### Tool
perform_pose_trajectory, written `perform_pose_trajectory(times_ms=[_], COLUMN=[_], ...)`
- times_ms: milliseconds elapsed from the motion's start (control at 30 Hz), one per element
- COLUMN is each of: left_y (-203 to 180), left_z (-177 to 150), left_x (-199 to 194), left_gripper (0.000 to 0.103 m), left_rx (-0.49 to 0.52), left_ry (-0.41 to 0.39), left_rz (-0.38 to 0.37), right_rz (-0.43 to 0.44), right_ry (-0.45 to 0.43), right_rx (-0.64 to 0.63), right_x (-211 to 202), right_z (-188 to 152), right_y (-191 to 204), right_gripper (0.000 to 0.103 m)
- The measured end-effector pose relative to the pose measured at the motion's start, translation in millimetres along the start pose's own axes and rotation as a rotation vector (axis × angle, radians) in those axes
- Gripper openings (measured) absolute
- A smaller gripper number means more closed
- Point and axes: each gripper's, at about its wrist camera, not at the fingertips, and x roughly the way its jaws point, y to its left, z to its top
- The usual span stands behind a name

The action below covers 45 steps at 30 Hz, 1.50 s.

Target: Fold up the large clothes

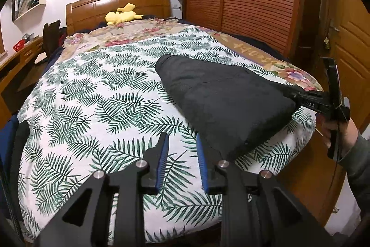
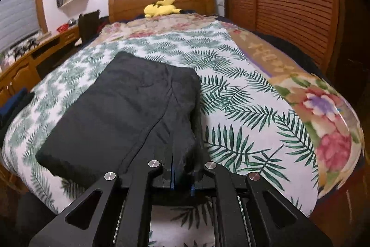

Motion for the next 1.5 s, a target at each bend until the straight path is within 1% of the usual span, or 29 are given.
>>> perform_pose_trajectory(times_ms=[67, 167, 200, 233, 267, 367, 467, 600, 633, 667, 700, 733, 767, 800, 833, 867, 900, 933, 967, 1067, 1100, 1167, 1200, 1233, 1300, 1400, 1500], left_y=[-1, -2, -3, -4, -5, -6, -4, 0, 2, 4, 5, 6, 7, 8, 10, 11, 12, 13, 14, 16, 16, 18, 20, 21, 25, 30, 34], left_z=[2, 7, 8, 11, 13, 20, 28, 38, 41, 43, 45, 47, 49, 52, 54, 57, 59, 61, 64, 72, 74, 80, 82, 84, 90, 99, 108], left_x=[3, 10, 12, 16, 19, 30, 44, 65, 71, 79, 86, 92, 101, 108, 116, 125, 132, 139, 148, 169, 175, 188, 193, 201, 218, 243, 260], left_gripper=[0.022, 0.023, 0.023, 0.023, 0.023, 0.023, 0.023, 0.023, 0.023, 0.024, 0.024, 0.024, 0.024, 0.024, 0.024, 0.024, 0.024, 0.024, 0.024, 0.024, 0.024, 0.024, 0.024, 0.024, 0.024, 0.024, 0.024], left_rx=[0.001, 0.02, 0.025, 0.034, 0.04, 0.052, 0.052, 0.042, 0.04, 0.039, 0.039, 0.041, 0.045, 0.045, 0.045, 0.046, 0.048, 0.051, 0.054, 0.064, 0.072, 0.085, 0.083, 0.081, 0.084, 0.069, 0.06], left_ry=[0.0, 0.002, 0.003, 0.003, 0.003, 0.002, 0.003, 0.011, 0.015, 0.022, 0.028, 0.035, 0.042, 0.047, 0.056, 0.065, 0.072, 0.078, 0.086, 0.106, 0.109, 0.114, 0.12, 0.129, 0.142, 0.163, 0.174], left_rz=[-0.019, -0.041, -0.047, -0.054, -0.058, -0.08, -0.089, -0.09, -0.09, -0.089, -0.087, -0.082, -0.08, -0.079, -0.079, -0.081, -0.083, -0.082, -0.083, -0.083, -0.08, -0.08, -0.082, -0.082, -0.074, -0.063, -0.063], right_rz=[0.016, 0.009, 0.0, -0.027, -0.036, -0.046, 0.007, 0.057, 0.057, 0.063, 0.063, 0.067, 0.061, 0.051, 0.021, 0.021, 0.01, 0.037, 0.047, 0.045, 0.034, -0.031, -0.031, -0.074, -0.058, -0.029, -0.026], right_ry=[0.011, 0.011, 0.008, -0.019, -0.027, -0.055, -0.071, -0.041, -0.041, -0.012, -0.012, 0.007, 0.061, 0.094, 0.15, 0.15, 0.191, 0.193, 0.185, 0.178, 0.176, 0.183, 0.183, 0.193, 0.213, 0.237, 0.239], right_rx=[0.013, 0.012, 0.006, -0.005, -0.009, -0.028, -0.065, -0.123, -0.123, -0.135, -0.135, -0.131, -0.118, -0.118, -0.121, -0.121, -0.116, -0.07, -0.056, -0.039, -0.043, -0.059, -0.059, -0.055, -0.015, 0.01, 0.014], right_x=[-3, -11, -16, -29, -33, -45, -47, -26, -26, -8, -8, 2, 22, 32, 46, 46, 56, 61, 59, 52, 48, 41, 41, 39, 35, 38, 40], right_z=[0, -1, -1, 2, 4, 15, 26, 37, 37, 37, 37, 36, 28, 23, 14, 14, 8, -1, -2, -3, -3, -4, -4, -6, -13, -20, -24], right_y=[1, 2, 3, 3, 3, 8, 21, 43, 43, 48, 48, 48, 45, 43, 41, 41, 38, 30, 27, 21, 20, 17, 17, 11, -4, -10, -8], right_gripper=[0.008, 0.024, 0.036, 0.05, 0.053, 0.054, 0.054, 0.054, 0.054, 0.054, 0.054, 0.054, 0.054, 0.054, 0.054, 0.054, 0.054, 0.054, 0.054, 0.054, 0.054, 0.054, 0.057, 0.063, 0.07, 0.073, 0.074])
